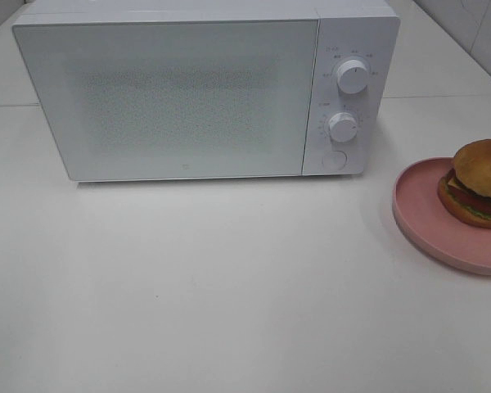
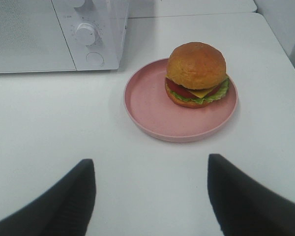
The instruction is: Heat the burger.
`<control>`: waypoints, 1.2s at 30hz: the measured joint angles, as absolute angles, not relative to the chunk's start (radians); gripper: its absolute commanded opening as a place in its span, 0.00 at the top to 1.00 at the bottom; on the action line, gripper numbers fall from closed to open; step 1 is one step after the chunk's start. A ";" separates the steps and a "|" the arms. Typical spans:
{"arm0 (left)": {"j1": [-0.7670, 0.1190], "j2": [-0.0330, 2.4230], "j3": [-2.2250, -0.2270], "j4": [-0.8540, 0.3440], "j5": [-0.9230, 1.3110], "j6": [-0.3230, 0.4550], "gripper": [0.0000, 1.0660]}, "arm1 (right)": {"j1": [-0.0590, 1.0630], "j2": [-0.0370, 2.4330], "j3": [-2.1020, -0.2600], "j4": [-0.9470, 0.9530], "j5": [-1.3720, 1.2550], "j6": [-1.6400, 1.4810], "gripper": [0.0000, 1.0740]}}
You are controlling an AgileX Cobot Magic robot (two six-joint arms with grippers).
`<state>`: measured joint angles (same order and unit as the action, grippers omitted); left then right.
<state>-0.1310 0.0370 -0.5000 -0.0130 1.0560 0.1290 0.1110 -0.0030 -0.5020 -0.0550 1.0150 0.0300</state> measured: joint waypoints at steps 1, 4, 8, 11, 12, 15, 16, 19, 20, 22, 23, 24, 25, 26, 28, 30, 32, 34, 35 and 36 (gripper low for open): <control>-0.131 0.037 -0.500 -0.013 1.056 0.129 1.00 | 0.111 -0.003 -0.502 -0.055 1.015 0.030 0.42; -0.131 0.037 -0.500 -0.013 1.056 0.129 1.00 | 0.111 -0.003 -0.502 -0.055 1.015 0.030 0.42; -0.131 0.037 -0.499 -0.013 1.056 0.129 1.00 | 0.111 -0.003 -0.502 -0.055 1.015 0.030 0.42; -0.131 0.037 -0.499 -0.013 1.056 0.129 1.00 | 0.111 -0.003 -0.502 -0.055 1.015 0.030 0.42; -0.131 0.037 -0.499 -0.013 1.056 0.129 1.00 | 0.111 -0.003 -0.502 -0.055 1.015 0.030 0.42; -0.131 0.037 -0.499 -0.013 1.056 0.129 1.00 | 0.111 -0.003 -0.502 -0.055 1.015 0.030 0.42; -0.128 0.037 -0.499 -0.013 1.056 0.129 1.00 | 0.111 -0.003 -0.502 -0.055 1.015 0.030 0.42; -0.089 0.037 -0.499 -0.013 1.054 0.129 1.00 | 0.087 -0.003 -0.502 -0.055 1.015 0.030 0.42; -0.089 0.037 -0.499 -0.013 1.054 0.129 1.00 | 0.087 -0.003 -0.502 -0.055 1.015 0.030 0.42; -0.061 0.037 -0.499 -0.013 1.053 0.129 1.00 | 0.061 -0.003 -0.502 -0.055 1.015 0.030 0.42; -0.042 0.037 -0.499 -0.013 1.053 0.129 1.00 | 0.032 -0.003 -0.502 -0.055 1.015 0.030 0.42; -0.042 0.037 -0.499 -0.013 1.053 0.129 1.00 | 0.032 -0.003 -0.502 -0.055 1.015 0.030 0.42; -0.038 0.036 -0.499 -0.013 1.053 0.129 1.00 | 0.021 -0.003 -0.502 -0.055 1.015 0.030 0.42; -0.032 0.034 -0.499 -0.013 1.053 0.129 1.00 | 0.012 -0.003 -0.502 -0.055 1.015 0.030 0.42; -0.032 0.023 -0.499 -0.012 1.053 0.129 1.00 | 0.008 -0.003 -0.502 -0.055 1.015 0.030 0.42; -0.032 0.004 -0.499 -0.012 1.053 0.129 1.00 | 0.008 -0.003 -0.502 -0.055 1.015 0.030 0.42; -0.032 -0.001 -0.499 -0.012 1.053 0.129 1.00 | 0.008 -0.003 -0.502 -0.055 1.015 0.030 0.42; -0.032 -0.004 -0.499 -0.012 1.053 0.129 1.00 | 0.008 -0.003 -0.502 -0.055 1.015 0.030 0.42; -0.032 -0.004 -0.499 -0.012 1.053 0.129 1.00 | 0.008 -0.003 -0.502 -0.055 1.015 0.030 0.42; -0.032 -0.004 -0.499 -0.012 1.053 0.129 1.00 | 0.008 -0.003 -0.502 -0.055 1.015 0.030 0.42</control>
